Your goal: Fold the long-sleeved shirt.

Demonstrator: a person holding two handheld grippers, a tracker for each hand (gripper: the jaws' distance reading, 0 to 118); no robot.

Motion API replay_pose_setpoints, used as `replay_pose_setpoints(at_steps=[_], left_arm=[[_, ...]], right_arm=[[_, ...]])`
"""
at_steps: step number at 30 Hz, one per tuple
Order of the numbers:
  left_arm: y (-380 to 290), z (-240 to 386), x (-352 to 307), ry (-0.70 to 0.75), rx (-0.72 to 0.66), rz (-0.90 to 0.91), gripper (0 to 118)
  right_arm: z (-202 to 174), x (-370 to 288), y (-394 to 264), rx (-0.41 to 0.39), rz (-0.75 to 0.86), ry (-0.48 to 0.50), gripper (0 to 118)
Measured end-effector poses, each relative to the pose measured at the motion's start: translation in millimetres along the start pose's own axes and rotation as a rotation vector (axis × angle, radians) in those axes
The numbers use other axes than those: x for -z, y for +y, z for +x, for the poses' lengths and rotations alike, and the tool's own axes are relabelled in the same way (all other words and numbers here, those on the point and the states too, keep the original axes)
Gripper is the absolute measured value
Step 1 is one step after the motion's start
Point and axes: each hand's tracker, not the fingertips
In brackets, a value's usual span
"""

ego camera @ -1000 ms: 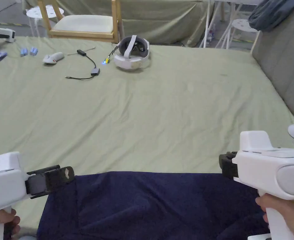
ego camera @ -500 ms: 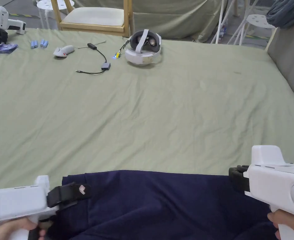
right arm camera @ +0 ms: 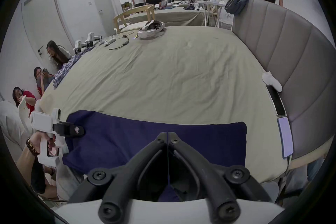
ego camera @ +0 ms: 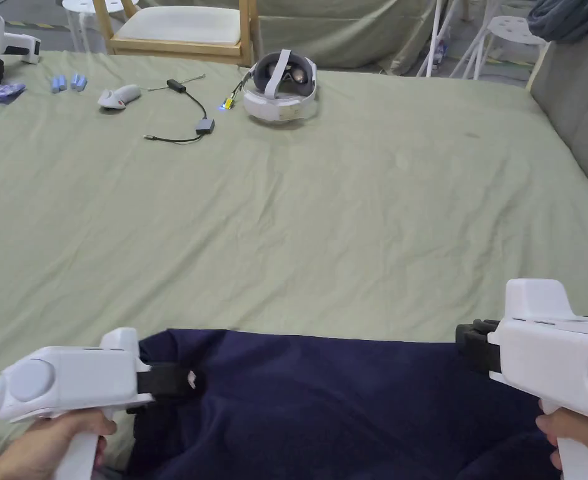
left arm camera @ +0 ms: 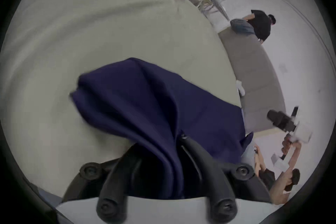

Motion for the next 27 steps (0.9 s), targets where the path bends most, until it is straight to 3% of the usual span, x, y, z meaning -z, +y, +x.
replay_pose_setpoints(at_steps=[4, 12, 15, 21, 27], left_arm=[[16.5, -14.2, -35.3, 0.036, -0.028, 0.093, 18], [50.7, -50.7, -97.8, 0.25, -0.031, 0.168, 18], [47.7, -32.5, -103.6, 0.13, -0.041, 0.115, 18], [29.5, 69.6, -96.6, -0.234, 0.066, 0.072, 18], [2.6, 187.3, 11.7, -0.373, 0.161, -0.034, 18]], right_arm=[[1.3, -1.7, 0.6, 0.0, 0.001, -0.006, 0], [3.7, 2.8, -0.3, -0.003, -0.007, 0.0, 0], [4.1, 4.2, -0.9, -0.001, -0.01, 0.007, 0], [9.8, 10.0, -5.3, 0.017, -0.016, 0.016, 0], [26.7, 5.5, -16.7, 0.095, -0.016, 0.018, 0]])
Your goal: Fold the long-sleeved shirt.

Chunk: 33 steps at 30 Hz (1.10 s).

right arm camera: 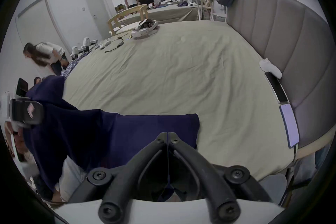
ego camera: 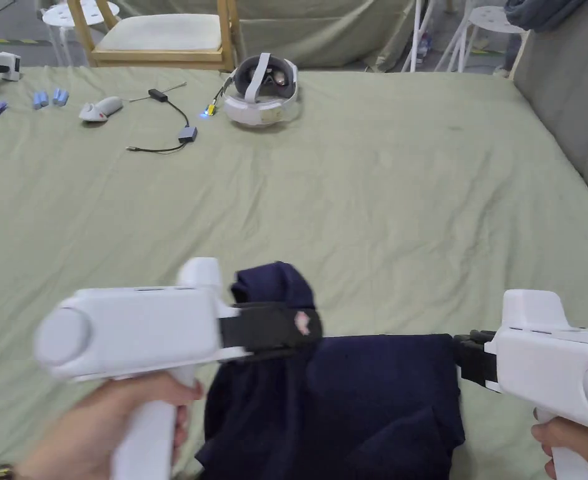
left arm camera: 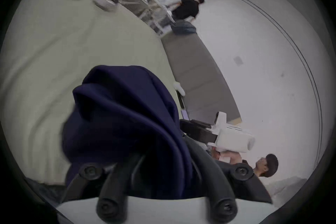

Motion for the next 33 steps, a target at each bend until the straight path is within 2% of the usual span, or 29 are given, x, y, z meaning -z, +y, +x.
replay_pose_setpoints(at_steps=[4, 7, 8, 10, 11, 16, 18, 19, 20, 21, 22, 23, 26, 28, 32, 33], left_arm=[[-8.8, -8.2, 120.1, 0.073, -0.036, -0.119, 18], [-20.3, -28.7, 188.5, 0.081, -0.131, -0.195, 21], [-23.9, -38.2, 205.6, 0.104, -0.134, -0.213, 32], [-27.2, -51.4, 221.1, 0.115, -0.167, -0.243, 77], [-31.8, -42.4, 216.4, 0.11, -0.156, -0.225, 91], [-12.6, -0.5, 165.3, 0.046, 0.018, -0.123, 98], [-3.6, 15.2, 134.6, 0.087, 0.095, -0.098, 95], [0.7, 14.7, 117.2, 0.103, 0.112, -0.089, 87], [2.0, 17.7, 100.7, 0.115, 0.106, -0.077, 63], [1.5, 18.1, 86.5, 0.132, 0.105, -0.048, 29], [-0.7, 17.2, 73.6, 0.151, 0.115, -0.011, 5], [-4.6, 13.6, 62.7, 0.19, 0.144, 0.021, 3], [-24.1, 11.6, 58.8, 0.461, 0.354, 0.054, 3], [-44.0, 5.4, 73.7, 0.547, 0.436, 0.043, 3], [-66.3, -15.0, 119.6, 0.431, 0.31, -0.066, 3], [-72.5, -13.6, 131.2, 0.422, 0.331, -0.067, 3]], right_arm=[[19.0, -14.3, -8.8, 0.031, 0.006, -0.033, 0], [35.4, -24.1, -13.6, 0.058, 0.01, -0.06, 0], [41.1, -27.0, -15.2, 0.067, 0.009, -0.069, 0], [49.3, -30.4, -17.1, 0.073, 0.002, -0.094, 0], [52.2, -31.9, -17.9, 0.069, -0.003, -0.11, 0], [54.4, -31.4, -19.1, 0.047, -0.013, -0.122, 0], [53.5, -26.7, -19.8, 0.03, -0.022, -0.105, 0], [52.2, -25.0, -20.0, 0.028, -0.026, -0.106, 0], [50.5, -24.4, -20.3, 0.022, -0.028, -0.107, 0], [49.3, -24.5, -20.8, 0.016, -0.027, -0.105, 0], [47.7, -25.1, -20.5, 0.015, -0.025, -0.102, 0], [47.0, -25.4, -20.4, 0.018, -0.023, -0.097, 0], [44.9, -25.8, -21.5, 0.027, -0.016, -0.087, 0], [43.8, -25.1, -22.2, 0.03, -0.015, -0.085, 0], [43.7, -22.5, -25.6, 0.022, -0.023, -0.088, 0], [44.3, -23.4, -26.8, 0.019, -0.025, -0.088, 0]])
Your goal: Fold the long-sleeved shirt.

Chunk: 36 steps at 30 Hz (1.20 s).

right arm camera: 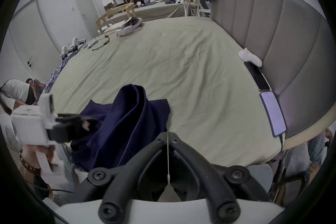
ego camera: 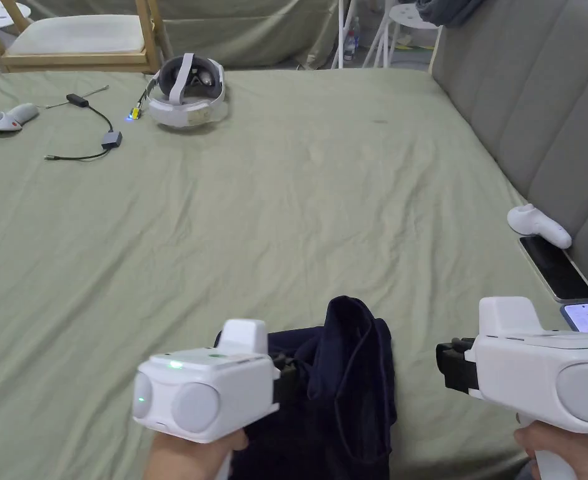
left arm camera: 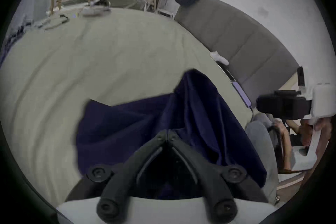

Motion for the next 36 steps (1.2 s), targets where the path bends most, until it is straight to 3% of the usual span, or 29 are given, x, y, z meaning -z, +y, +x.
replay_pose_setpoints(at_steps=[3, 9, 11, 14, 18, 24, 28, 31, 35, 36], left_arm=[[-3.9, 28.4, 27.1, -0.014, 0.037, -0.019, 3], [-3.3, 76.3, 69.9, -0.185, 0.027, -0.104, 3], [-9.2, 86.8, 86.5, -0.148, 0.02, -0.175, 3], [-11.7, 87.8, 91.7, -0.212, -0.01, -0.208, 3], [11.5, 60.7, 30.6, -0.278, -0.1, -0.043, 3], [30.8, -13.9, -70.5, -0.143, -0.179, 0.162, 3], [18.1, -53.2, -95.3, -0.088, -0.206, 0.185, 3], [7.4, -59.9, -95.2, -0.09, -0.239, 0.177, 3], [-3.4, -60.0, -85.9, -0.114, -0.279, 0.145, 3], [-5.4, -63.5, -83.4, -0.138, -0.304, 0.142, 3]], right_arm=[[3.5, -4.0, -3.7, 0.008, -0.004, -0.004, 0], [15.3, -9.1, -12.1, 0.03, -0.017, -0.032, 0], [19.6, -9.0, -13.4, 0.052, -0.023, -0.038, 0], [23.4, -11.3, -12.6, 0.09, -0.02, -0.037, 0], [17.8, -12.9, -2.1, 0.13, 0.021, 0.074, 0], [-18.3, 35.8, 13.1, 0.125, -0.069, 0.28, 0], [-35.1, 81.6, 6.2, 0.183, -0.166, 0.379, 0], [-31.0, 106.7, -5.2, 0.194, -0.214, 0.322, 0], [-5.8, 122.7, -27.8, 0.152, -0.26, 0.149, 0], [4.6, 126.0, -33.4, 0.181, -0.256, 0.182, 0]])
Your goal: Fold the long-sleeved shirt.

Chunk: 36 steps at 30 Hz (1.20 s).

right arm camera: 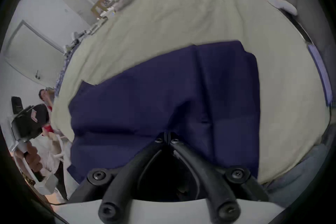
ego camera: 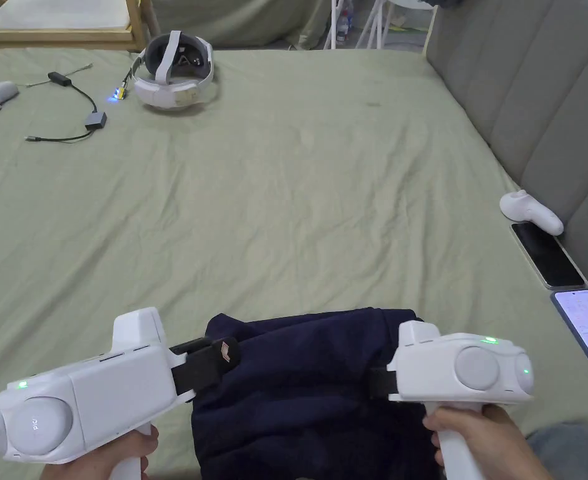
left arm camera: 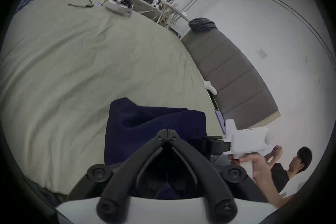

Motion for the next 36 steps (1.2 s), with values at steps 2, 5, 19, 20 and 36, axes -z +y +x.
replay_pose_setpoints(at_steps=[2, 5, 19, 20, 36], left_arm=[[-0.7, -5.4, 0.4, -0.015, -0.033, 0.003, 3], [-2.1, -18.2, -7.3, -0.002, -0.056, 0.027, 11], [-29.5, -118.7, 74.4, -0.288, -0.364, -0.128, 107], [-34.5, -115.5, 79.3, -0.287, -0.359, -0.127, 107], [18.6, -89.7, 28.7, -0.176, -0.075, -0.154, 31]], right_arm=[[19.6, -2.8, -7.3, 0.092, 0.021, 0.066, 0], [41.1, 1.9, -10.8, 0.206, 0.025, 0.183, 0], [27.1, 2.4, -8.4, 0.178, 0.023, 0.133, 0], [25.0, 2.2, -8.6, 0.171, 0.024, 0.123, 0], [-128.3, -34.1, 4.7, -0.167, 0.187, -0.01, 1]])
